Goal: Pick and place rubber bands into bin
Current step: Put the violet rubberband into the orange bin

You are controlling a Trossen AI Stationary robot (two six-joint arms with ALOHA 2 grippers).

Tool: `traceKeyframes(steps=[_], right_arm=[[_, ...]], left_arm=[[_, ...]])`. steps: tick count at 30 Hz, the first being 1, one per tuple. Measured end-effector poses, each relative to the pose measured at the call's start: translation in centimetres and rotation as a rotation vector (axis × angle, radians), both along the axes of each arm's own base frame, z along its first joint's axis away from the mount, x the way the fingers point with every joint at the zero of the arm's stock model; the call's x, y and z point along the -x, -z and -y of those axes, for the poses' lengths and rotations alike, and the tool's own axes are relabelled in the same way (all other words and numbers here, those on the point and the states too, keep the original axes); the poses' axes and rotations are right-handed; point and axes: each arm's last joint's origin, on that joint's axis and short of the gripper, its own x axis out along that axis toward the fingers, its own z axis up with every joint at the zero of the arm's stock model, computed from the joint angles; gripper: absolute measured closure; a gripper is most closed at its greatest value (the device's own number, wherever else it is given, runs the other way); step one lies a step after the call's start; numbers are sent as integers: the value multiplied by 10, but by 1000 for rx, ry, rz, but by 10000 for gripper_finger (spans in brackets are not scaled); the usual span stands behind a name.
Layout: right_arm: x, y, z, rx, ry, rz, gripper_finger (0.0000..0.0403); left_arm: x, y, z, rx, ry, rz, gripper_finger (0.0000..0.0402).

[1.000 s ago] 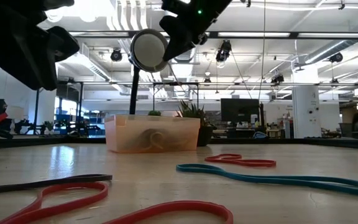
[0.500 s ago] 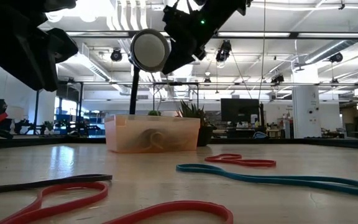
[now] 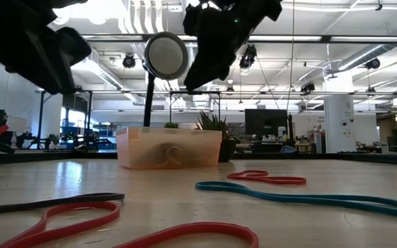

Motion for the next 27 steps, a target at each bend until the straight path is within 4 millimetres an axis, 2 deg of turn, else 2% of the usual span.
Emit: traceKeyframes(steps=[5, 10, 15, 18, 21, 27], right_arm=[[9, 9, -37, -28, -120, -102, 260], [21, 19, -87, -15, -259, -155, 268], [37, 32, -136, -14, -374, -160, 277], [46, 41, -159, -19, -426, -138, 284], [54, 49, -174, 5, -423, -115, 291], [69, 64, -187, 48, -340, -139, 305]], left_arm=[[-8, 1, 7, 13, 140, 157, 306], [-13, 0, 14, 133, 300, 295, 306], [-13, 13, 15, 188, 266, 286, 306], [-19, 31, 21, 182, 256, 237, 306], [-31, 48, 30, 157, 281, 229, 306], [-54, 78, 48, 162, 355, 154, 306]])
